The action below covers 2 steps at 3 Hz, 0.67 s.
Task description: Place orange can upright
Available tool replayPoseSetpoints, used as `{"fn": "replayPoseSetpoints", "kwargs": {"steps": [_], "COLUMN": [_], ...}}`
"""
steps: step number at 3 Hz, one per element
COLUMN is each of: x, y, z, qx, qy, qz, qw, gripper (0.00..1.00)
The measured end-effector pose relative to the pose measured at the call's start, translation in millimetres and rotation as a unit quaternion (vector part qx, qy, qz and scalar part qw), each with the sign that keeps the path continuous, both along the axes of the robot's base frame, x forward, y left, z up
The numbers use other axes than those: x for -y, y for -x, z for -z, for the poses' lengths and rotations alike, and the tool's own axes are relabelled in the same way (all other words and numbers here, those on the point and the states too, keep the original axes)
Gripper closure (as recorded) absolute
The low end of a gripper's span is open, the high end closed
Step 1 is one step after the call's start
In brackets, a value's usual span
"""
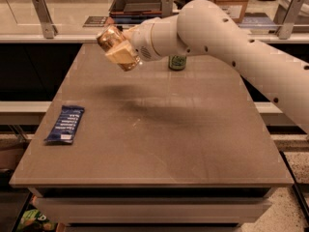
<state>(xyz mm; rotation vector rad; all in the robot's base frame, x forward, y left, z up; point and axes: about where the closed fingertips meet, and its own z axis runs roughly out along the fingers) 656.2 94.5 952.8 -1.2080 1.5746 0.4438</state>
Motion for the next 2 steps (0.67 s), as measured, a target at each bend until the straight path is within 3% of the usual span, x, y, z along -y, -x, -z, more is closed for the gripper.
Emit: {"fn": "replayPoseSetpoints", "kwargs": {"steps": [1, 2], "x": [-8.3, -13.7], "y": [10.8, 13.4], "z": [-1.7, -4.4], "qx": [0.033, 0.069], "qy": [-0.029, -0.058], "qz": [-0.016, -0.037], "qw": [0.9989, 0.9952], "gripper": [1.00, 1.00]}}
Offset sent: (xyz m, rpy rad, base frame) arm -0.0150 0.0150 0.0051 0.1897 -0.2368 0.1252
